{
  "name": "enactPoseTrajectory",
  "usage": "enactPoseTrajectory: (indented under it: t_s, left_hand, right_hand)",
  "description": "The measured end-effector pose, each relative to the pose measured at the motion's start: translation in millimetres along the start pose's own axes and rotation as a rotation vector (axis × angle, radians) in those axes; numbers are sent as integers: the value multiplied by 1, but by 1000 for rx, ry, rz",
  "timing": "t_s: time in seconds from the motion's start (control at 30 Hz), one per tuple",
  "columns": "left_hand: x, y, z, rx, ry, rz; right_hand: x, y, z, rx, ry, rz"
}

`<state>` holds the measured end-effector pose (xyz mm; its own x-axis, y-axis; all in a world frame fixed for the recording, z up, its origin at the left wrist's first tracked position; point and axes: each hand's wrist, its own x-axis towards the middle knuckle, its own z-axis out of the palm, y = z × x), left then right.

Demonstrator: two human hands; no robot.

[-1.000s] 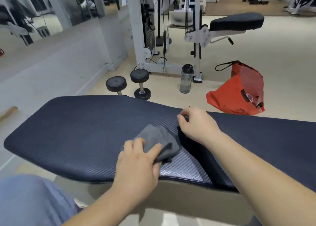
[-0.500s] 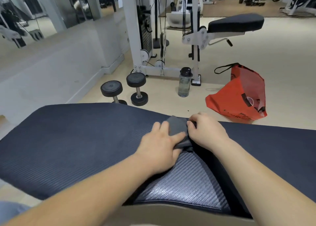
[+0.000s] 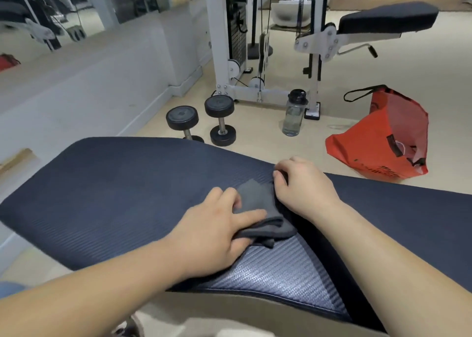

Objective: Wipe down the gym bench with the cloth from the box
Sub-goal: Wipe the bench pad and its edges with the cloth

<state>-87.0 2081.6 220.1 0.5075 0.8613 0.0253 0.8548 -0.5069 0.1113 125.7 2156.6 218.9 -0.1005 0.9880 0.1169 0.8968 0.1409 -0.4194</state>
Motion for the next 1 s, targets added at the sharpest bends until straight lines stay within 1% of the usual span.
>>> enactPoseTrajectory:
  t_s: [0.03, 0.07, 0.1, 0.17, 0.2, 0.23, 0.27, 0.3, 0.37, 0.4, 0.43, 0.47, 0.5, 0.57, 0.6, 0.63, 0.67, 0.7, 0.73, 0.8, 0.83, 0.87, 0.93, 0.97, 1.0]
  left_hand:
    - [-9, -15, -3, 14, -29, -5]
    - [-14, -30, -5, 32, -43, -78]
    - [-17, -43, -6, 38, -23, -204]
    - [-22, -53, -3, 12, 77, -539]
    - [-26, -47, -1, 7, 109, -660]
    - [-32, -35, 1, 16, 117, -710]
    - [-42, -19, 3, 27, 113, -685]
    - [-55, -3, 3, 35, 110, -595]
    - [-89, 15, 1, 8, 78, -330]
    - [-100, 9, -2, -20, 43, -240]
    - [-106, -6, -7, -28, 10, -203]
    - [-107, -25, -10, -10, -13, -231]
    - [-105, -43, -12, 10, -21, -321]
    - [-97, -67, -15, 14, 14, -611]
    - [-93, -67, -13, 12, 40, -728]
    - [-90, -62, -11, 30, 53, -783]
    - [-89, -52, -9, 63, 51, -775]
    - [-91, -42, -9, 89, 35, -714]
    - [-98, -35, -9, 96, 23, -615]
    - [-111, -44, -12, 66, 11, -435]
    - [-113, -59, -16, 54, -6, -406]
    - [-112, -75, -18, 54, -33, -431]
    - [-101, -97, -19, 57, -48, -595]
    - [-91, -99, -18, 65, -60, -672]
    - [-80, -94, -18, 81, -77, -709]
  right_hand:
    - [-3, -4, 3, -8, -5, -21]
    - [-7, -8, 5, -13, -11, -43]
    - [-11, -13, 7, -18, -17, -66]
    - [-18, -25, 8, -25, -26, -110]
    - [-20, -31, 9, -26, -26, -127]
    - [-23, -37, 10, -26, -20, -142]
    - [-25, -44, 12, -29, -11, -155]
    - [-28, -50, 14, -36, -5, -169]
    - [-35, -62, 18, -49, -25, -189]
    - [-39, -66, 21, -56, -41, -201]
    - [-42, -69, 23, -65, -51, -213]
    - [-44, -70, 25, -73, -53, -220]
    - [-46, -71, 25, -75, -53, -222]
    - [-47, -72, 23, -63, -51, -217]
    - [-46, -72, 22, -53, -52, -210]
    - [-46, -73, 22, -41, -50, -202]
    - [-45, -73, 21, -29, -53, -195]
    - [-44, -74, 21, -20, -60, -189]
    - [-43, -75, 21, -17, -69, -182]
    - [-38, -75, 23, -13, -89, -168]
    - [-35, -75, 24, -10, -95, -162]
    - [-31, -75, 24, -10, -103, -155]
    - [-20, -75, 23, -23, -122, -144]
    - [-14, -74, 22, -33, -137, -134]
    - [-6, -72, 20, -48, -151, -119]
